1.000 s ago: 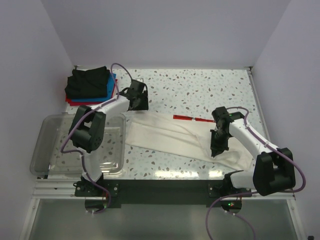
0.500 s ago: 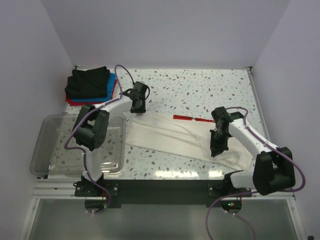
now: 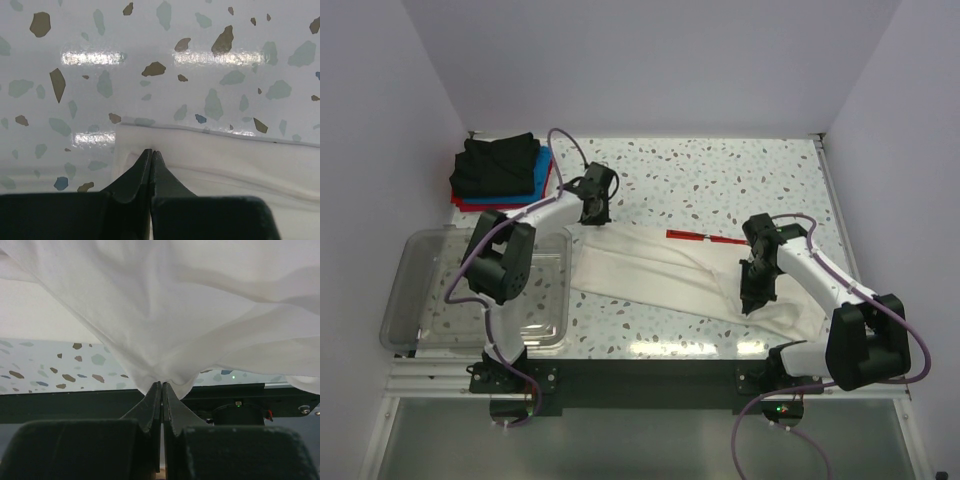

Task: Fold and stack the t-shirts
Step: Fold the tshirt

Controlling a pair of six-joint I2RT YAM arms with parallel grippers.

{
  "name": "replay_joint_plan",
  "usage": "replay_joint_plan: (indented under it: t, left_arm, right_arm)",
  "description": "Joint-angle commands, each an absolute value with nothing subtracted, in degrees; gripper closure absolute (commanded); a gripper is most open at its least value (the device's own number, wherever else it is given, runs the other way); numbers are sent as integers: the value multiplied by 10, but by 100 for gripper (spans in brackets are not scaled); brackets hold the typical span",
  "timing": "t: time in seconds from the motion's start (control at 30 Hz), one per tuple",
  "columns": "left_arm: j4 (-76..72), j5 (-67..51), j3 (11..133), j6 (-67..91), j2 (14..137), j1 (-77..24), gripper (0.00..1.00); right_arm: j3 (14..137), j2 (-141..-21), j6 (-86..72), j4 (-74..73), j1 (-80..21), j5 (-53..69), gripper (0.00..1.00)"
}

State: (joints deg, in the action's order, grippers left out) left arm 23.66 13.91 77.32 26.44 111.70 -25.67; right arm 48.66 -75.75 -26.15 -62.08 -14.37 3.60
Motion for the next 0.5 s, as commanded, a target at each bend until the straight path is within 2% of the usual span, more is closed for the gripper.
replay_joint_plan:
  t: [0.0, 0.33, 0.43, 0.47]
  left_arm:
    - [226, 140, 759, 265, 1054, -258, 100]
    - [193, 120, 693, 254, 998, -264, 100]
    - [221, 136, 741, 257, 1039, -264, 78]
    - [238, 143, 754, 260, 1061, -264, 67]
  right_arm:
    - [490, -761, -269, -631, -147, 35, 100]
    - [483, -759, -265, -635, -148, 39, 100]
    - [483, -764, -261, -631, -149, 41, 100]
    - [483, -764, -262, -631, -148, 42, 100]
